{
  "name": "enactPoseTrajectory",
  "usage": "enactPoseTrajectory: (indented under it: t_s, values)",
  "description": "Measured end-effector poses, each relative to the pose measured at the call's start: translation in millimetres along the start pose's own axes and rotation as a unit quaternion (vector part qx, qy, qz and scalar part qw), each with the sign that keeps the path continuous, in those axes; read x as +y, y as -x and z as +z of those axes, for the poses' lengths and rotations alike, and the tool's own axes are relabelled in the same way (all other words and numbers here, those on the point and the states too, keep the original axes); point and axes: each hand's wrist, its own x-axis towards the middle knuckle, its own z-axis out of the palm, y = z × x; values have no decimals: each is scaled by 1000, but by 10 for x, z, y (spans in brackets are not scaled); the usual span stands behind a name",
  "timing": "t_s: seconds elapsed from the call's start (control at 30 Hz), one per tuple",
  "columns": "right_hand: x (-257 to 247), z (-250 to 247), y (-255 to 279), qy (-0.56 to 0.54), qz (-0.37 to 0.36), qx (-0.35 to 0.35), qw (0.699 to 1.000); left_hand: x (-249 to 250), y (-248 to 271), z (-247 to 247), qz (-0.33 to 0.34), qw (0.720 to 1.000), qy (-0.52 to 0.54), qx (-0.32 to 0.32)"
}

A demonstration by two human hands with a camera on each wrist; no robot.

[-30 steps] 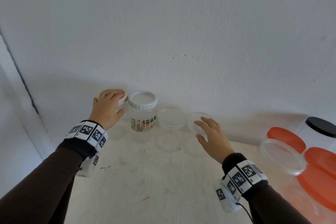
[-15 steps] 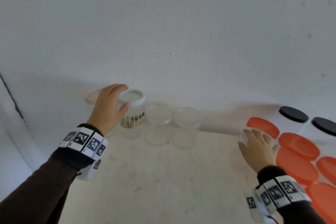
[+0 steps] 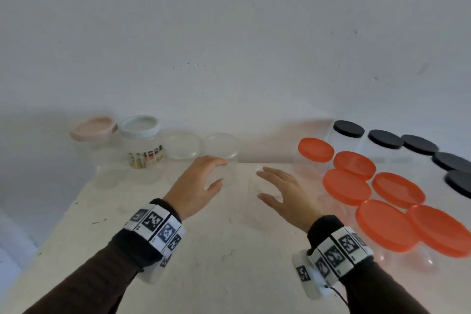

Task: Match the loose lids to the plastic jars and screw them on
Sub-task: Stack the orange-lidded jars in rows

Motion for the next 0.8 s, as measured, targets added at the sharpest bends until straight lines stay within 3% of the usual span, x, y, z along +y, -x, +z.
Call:
enactPoseTrajectory:
  t_s: [0.07,0.17,0.37,0.47,0.6,0.8]
  values:
    - [58,-119,158,-36,9,36,999,116,-62,138,0,1000,12,-21]
    - [316,-307,442,7,53,68,996,294,-188,363,5,998,7,-58]
    - [918,-617,1032,100,201,17,974,616,-485,761,-11,988,-72,-133]
    - [1101,-675,1249,100,237,-6,966,623,-618,919,-37,975,-143,-169]
    - [1192,-652,1428,126,188,-61,972,581,-685,1089,-114,954,-198,-196]
    - [1177,-599,1417,105,58,-106,987,580,-659,1001,-119,965,-159,-171]
